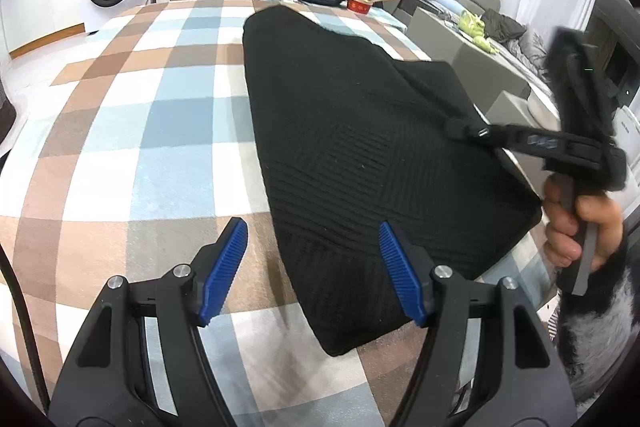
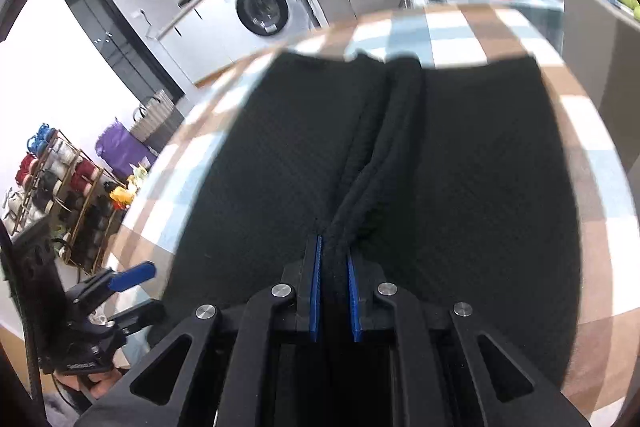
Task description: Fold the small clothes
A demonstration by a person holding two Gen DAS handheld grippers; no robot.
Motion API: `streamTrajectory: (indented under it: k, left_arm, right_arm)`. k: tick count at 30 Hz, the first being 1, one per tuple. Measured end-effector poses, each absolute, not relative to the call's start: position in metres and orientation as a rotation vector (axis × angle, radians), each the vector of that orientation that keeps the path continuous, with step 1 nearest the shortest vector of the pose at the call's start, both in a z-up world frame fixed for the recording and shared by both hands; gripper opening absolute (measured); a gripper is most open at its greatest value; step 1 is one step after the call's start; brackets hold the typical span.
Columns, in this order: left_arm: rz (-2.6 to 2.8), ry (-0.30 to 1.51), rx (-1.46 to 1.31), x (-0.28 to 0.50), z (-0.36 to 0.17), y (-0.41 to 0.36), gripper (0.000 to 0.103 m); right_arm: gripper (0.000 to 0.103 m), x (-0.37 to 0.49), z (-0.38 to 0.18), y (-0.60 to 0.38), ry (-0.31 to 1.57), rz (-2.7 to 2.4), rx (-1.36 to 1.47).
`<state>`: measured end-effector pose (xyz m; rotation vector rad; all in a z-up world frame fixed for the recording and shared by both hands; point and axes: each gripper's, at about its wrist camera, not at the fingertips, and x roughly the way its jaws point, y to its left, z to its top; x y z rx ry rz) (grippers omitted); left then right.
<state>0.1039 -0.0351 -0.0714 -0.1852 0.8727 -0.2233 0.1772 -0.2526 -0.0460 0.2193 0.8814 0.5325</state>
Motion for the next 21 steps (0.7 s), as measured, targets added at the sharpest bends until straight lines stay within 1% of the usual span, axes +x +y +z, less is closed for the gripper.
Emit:
streamTrajectory:
  k: [2,3,5,7,10,11,13,16,18,19,21]
  left_arm:
    - [-0.215,0.865,-0.202,0.105,-0.066,-0.03,0.065]
    - [-0.215,0.863,-0.208,0.105,-0.064,-0.029,0.065]
    - [-0.211,0.851,-0.21,0.105,-0.059,-0.027,0.066]
    - [-0.204,0.846,-0.209,0.107,-0.058,-0.027,0.066]
    - [-0.211,0.861,-0.229,0.112,-0.062,-0.029,0.066]
    - [-0.218,0.869,-0.229,0.113,-0.063,-0.031,0.066]
    - [-0.218,0.883,-0.214,0.116,-0.067,-0.038,0.066]
    - [-0.239,0.899,-0.195,0.116,-0.071,-0.047,0.066]
    - [-0.238,0.904,-0.183,0.118,-0.074,-0.051,0.067]
    - [-0.239,0.908,-0.18,0.118,-0.076,-0.053,0.066]
    - [-0.24,0.918,-0.183,0.12,-0.079,-0.055,0.066]
  right_arm:
    - [0.009,0.159,-0.013,-0.257,0.77,0.522,0.187]
    - [0.005,0.15,0.001,-0.262,0.722,0.503,0.172]
    - [0.005,0.134,0.017,-0.275,0.667,0.458,0.133]
    - [0.005,0.132,0.003,-0.293,0.72,0.406,0.133]
    - [0.005,0.146,-0.048,-0.314,0.911,0.406,0.242]
    - [0.005,0.149,-0.056,-0.318,0.937,0.416,0.281]
    - [0.008,0.152,-0.068,-0.326,0.971,0.408,0.341]
    - [0.013,0.156,-0.068,-0.333,0.957,0.44,0.405]
    - [0.031,0.163,-0.067,-0.339,0.943,0.455,0.438]
    - [0.034,0.169,-0.067,-0.339,0.927,0.455,0.447]
    - [0.036,0.183,-0.072,-0.332,0.944,0.446,0.449]
